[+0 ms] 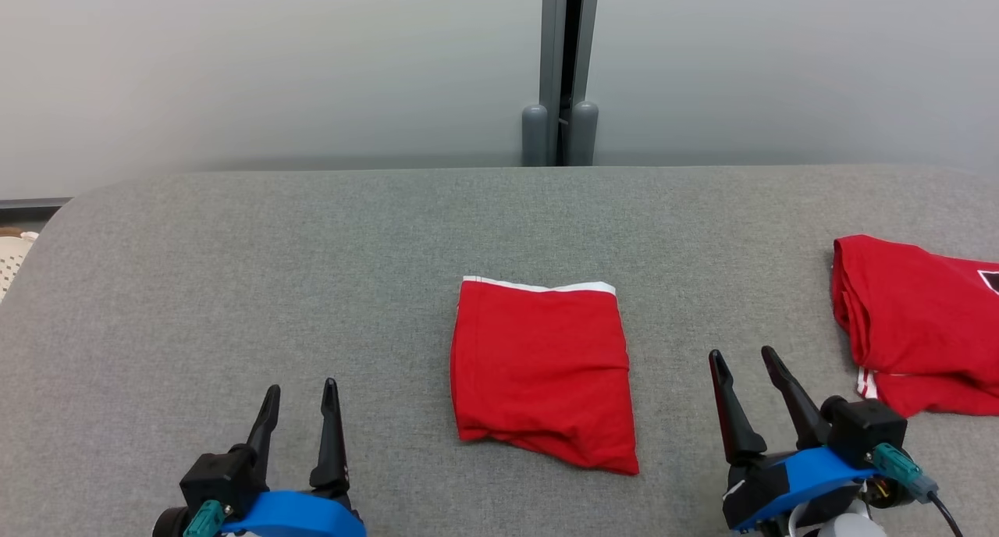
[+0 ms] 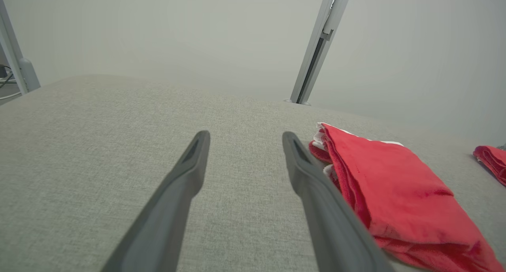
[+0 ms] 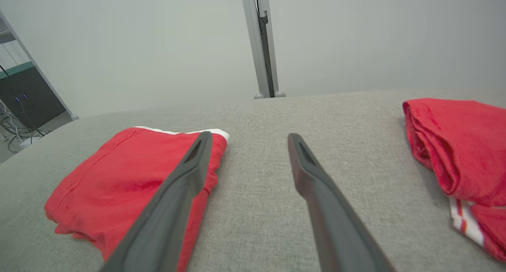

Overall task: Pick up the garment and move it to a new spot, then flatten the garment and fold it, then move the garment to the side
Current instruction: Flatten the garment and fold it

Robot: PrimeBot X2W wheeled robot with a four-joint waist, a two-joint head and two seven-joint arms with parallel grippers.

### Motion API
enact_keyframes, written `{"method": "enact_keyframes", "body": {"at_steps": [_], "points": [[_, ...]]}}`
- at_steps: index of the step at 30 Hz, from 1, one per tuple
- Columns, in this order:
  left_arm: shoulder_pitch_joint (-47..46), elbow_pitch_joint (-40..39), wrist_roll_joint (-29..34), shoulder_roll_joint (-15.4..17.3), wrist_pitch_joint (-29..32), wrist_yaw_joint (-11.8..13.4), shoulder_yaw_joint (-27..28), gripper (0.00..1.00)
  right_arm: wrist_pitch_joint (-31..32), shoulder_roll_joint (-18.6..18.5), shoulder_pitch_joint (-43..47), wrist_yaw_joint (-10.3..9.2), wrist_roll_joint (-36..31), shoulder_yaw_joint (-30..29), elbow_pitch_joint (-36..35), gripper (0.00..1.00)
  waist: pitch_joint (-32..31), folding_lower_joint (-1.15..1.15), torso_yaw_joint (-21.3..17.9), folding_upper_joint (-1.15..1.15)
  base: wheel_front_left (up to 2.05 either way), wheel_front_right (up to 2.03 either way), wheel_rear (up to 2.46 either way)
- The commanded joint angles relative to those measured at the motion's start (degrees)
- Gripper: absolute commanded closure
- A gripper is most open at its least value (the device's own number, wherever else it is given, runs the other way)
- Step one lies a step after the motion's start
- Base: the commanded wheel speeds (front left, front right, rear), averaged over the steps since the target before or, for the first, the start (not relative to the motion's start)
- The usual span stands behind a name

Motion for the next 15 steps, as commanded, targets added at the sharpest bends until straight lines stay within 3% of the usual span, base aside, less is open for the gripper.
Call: {"method": "enact_keyframes", "body": {"at_steps": [1,15], "points": [[0.66,-0.39,0.6,0.25,-0.15,-0.09,0.5,0.0,-0.26,-0.02,1.26,0.0,-0.26,-0.4,-0.58,0.0,-0.06,0.0,0.0,0.0,0.0,0.0,0.0],[2.16,-0.98,2.46,-0.8,-0.15,-0.82,2.06,0.0,-0.26,-0.01,2.41,0.0,-2.62,-1.84,-0.96,0.0,-0.47,0.0,0.42,0.0,0.0,0.0,0.0]]}}
